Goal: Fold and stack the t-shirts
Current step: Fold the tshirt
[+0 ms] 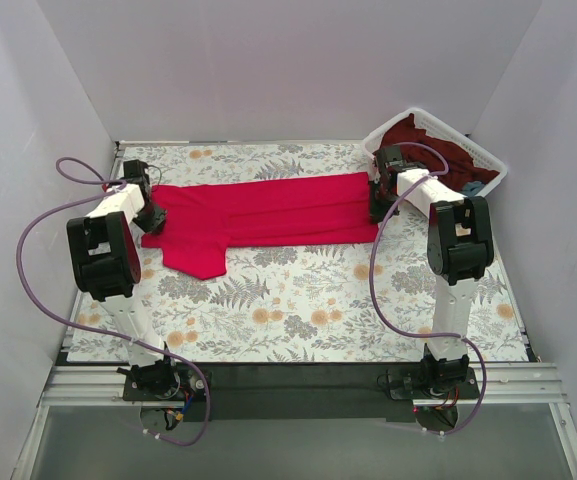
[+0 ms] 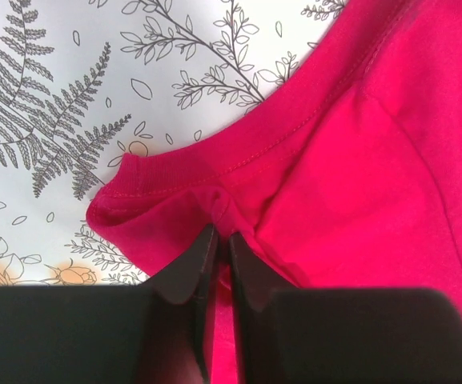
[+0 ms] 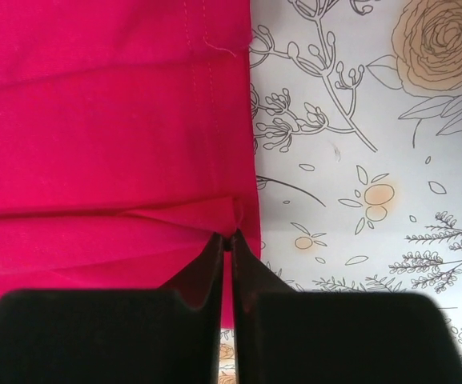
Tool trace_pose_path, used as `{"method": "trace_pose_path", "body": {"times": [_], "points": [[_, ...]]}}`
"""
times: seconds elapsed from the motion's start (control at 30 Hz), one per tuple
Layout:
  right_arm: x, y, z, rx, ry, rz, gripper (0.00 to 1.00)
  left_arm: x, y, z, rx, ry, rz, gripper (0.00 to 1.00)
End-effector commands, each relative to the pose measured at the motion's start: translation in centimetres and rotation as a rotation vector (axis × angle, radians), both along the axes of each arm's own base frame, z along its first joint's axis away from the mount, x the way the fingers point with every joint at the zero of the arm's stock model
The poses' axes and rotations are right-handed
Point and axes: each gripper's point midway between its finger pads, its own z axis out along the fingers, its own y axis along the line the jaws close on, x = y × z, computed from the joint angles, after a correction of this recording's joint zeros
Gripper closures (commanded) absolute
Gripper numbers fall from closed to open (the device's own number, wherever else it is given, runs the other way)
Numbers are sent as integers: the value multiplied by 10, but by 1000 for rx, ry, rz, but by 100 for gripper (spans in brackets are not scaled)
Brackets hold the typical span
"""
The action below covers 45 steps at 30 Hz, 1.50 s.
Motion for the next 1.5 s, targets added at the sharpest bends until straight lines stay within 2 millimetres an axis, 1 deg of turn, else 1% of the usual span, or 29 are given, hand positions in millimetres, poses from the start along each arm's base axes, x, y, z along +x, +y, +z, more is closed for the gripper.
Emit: {"method": "trace_pose_path", "body": {"times": [0.0, 0.07, 0.1, 0.13, 0.23, 0.33, 0.43, 0.7, 0.8, 0.9, 1.0, 1.13, 1.27, 1.47], "points": [[10, -8, 12, -9, -50, -29, 91, 9, 8, 21, 25, -72, 7, 90], [11, -5, 18, 5, -64, -21, 90, 11, 8, 27, 27, -90, 6, 88], [13, -3, 21, 13, -70, -15, 96, 11, 7, 28, 22, -98, -1, 91], [15, -2, 24, 19, -79, -13, 99, 13, 7, 33, 24, -113, -4, 91], [19, -1, 29, 27, -93, -17, 99, 13, 8, 33, 30, -113, -2, 91], [21, -3, 29, 19, -96, -26, 99, 13, 10, 34, 42, -114, 2, 94], [23, -5, 32, 6, -108, -30, 99, 13, 11, 35, 48, -115, 7, 95], [27, -8, 35, 10, -120, -49, 99, 13, 12, 29, 46, -111, 19, 95], [29, -8, 38, 20, -130, -52, 99, 16, 12, 34, 47, -128, 19, 95], [30, -5, 42, 36, -137, -51, 99, 16, 11, 34, 46, -131, 14, 95], [28, -7, 37, 32, -126, -58, 99, 14, 12, 32, 44, -127, 19, 95], [28, -9, 37, 48, -125, -72, 99, 15, 13, 34, 53, -133, 27, 96], [31, -10, 45, 61, -146, -82, 99, 15, 15, 40, 63, -152, 36, 96], [35, -8, 50, 81, -157, -87, 99, 17, 14, 41, 57, -158, 39, 96]]}}
